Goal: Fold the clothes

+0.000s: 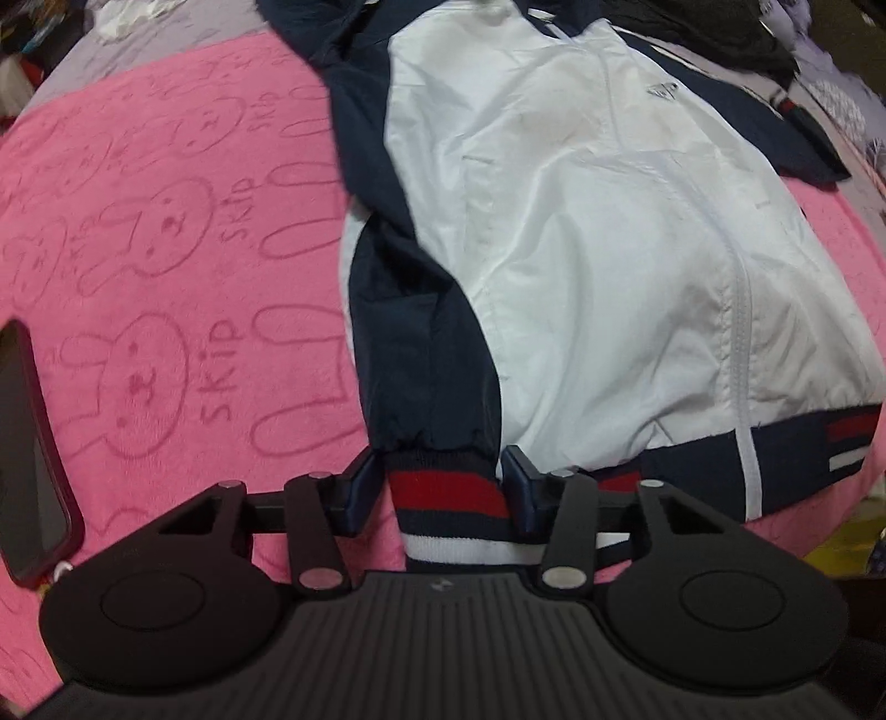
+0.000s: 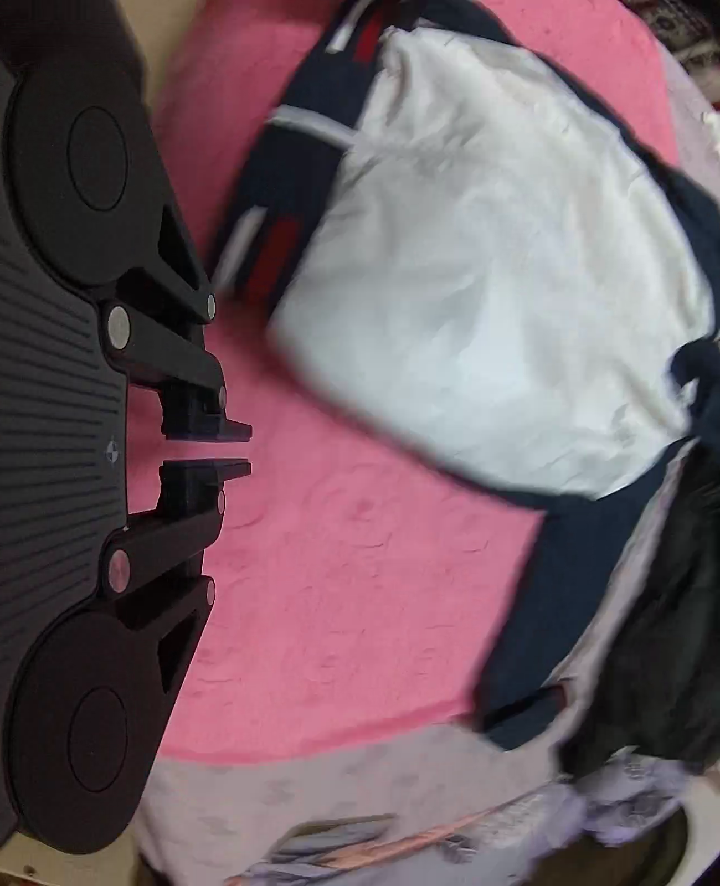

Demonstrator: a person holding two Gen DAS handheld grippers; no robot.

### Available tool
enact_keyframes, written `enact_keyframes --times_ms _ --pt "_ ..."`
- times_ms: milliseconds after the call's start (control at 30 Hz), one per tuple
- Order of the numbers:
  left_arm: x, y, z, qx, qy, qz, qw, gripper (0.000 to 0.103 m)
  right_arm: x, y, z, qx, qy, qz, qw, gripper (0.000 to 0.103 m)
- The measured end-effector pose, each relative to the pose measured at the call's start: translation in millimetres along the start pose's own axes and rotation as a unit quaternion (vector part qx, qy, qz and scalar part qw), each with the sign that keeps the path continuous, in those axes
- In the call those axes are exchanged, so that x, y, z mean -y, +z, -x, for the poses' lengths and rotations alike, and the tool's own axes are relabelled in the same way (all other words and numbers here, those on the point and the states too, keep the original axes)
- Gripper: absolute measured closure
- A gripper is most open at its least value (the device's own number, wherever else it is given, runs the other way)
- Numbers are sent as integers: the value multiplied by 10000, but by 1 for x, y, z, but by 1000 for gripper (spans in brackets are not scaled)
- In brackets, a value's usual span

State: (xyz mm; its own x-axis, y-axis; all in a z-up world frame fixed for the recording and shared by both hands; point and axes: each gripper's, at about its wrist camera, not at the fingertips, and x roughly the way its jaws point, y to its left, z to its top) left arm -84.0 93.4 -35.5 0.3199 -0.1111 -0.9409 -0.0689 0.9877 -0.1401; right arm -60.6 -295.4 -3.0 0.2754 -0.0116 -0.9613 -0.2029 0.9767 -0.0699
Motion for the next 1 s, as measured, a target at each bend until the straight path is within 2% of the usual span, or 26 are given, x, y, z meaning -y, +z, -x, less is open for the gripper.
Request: enact_keyframes --times_ms 33,67,100,133,200,233,267,300,333,367,433,500,533,567,600,700,733,800,833,900,967,1000 --pt "-5 0 0 29 -97 143 9998 49 13 -1 -3 -44 429 -430 9981 76" --pt "-7 1 -2 -13 -93 189 9998 38 22 -2 -8 -88 799 -808 9935 66" --pt "-7 3 -8 -129 -7 155 9998 10 20 0 -16 -85 1026 -977 9899 43" --pt "-6 5 -13 -244 80 120 9996 0 15 3 -26 -59 1207 -1071 9869 38" --pt "-1 9 -27 -381 194 -68 9991 0 -6 13 -48 13 1521 -1035 9829 37" --pt "2 11 -27 -296 126 -163 9994 1 -18 17 -61 1 1657 -1042 9807 39" --pt "5 13 -23 -146 -17 -252 9996 25 -29 22 -70 -75 1696 -1092 9794 47" --pt "8 16 -19 4 -160 -340 9993 53 -41 30 -75 -178 1500 -1113 9822 57" --pt "7 20 -12 74 -398 -268 9988 64 -52 38 -71 -133 1342 -984 9860 83" --pt "2 24 -2 118 -785 1 9968 72 -57 43 -54 156 1402 -816 9866 90" --pt "-12 25 23 365 -1599 423 9856 74 -66 49 -2 1031 1234 -274 9866 90" --pt "-22 20 37 379 -1875 612 9796 73 -70 45 42 1594 727 377 9838 87" --pt "-29 14 37 285 -1887 757 9787 71 -67 42 48 1516 669 530 9848 78" --pt "-36 8 33 120 -1794 905 9795 71 -63 39 50 1335 683 638 9866 72" --pt "-42 4 27 -55 -1614 1016 9816 71 -62 33 44 1094 515 746 9899 66" --pt "-57 -5 10 -486 -1042 1299 9848 69 -65 11 14 428 -140 1097 9929 61" --pt "-59 -7 9 -527 -915 1281 9861 65 -66 4 6 342 -243 1238 9914 53" --pt "-55 -8 16 -422 -729 1049 9909 54 -68 -9 -3 239 -159 1466 9888 47" --pt "-54 -9 20 -392 -555 962 9930 53 -70 -11 -6 230 19 1440 9893 47" --pt "-51 -13 28 -330 -207 788 9961 47 -72 -7 -14 299 423 962 9940 47" --pt "-49 -17 37 -267 142 613 9977 45 -80 4 -26 353 570 611 9959 47" --pt "-51 -20 42 -243 347 608 9972 45 -92 10 -32 395 613 776 9943 47"
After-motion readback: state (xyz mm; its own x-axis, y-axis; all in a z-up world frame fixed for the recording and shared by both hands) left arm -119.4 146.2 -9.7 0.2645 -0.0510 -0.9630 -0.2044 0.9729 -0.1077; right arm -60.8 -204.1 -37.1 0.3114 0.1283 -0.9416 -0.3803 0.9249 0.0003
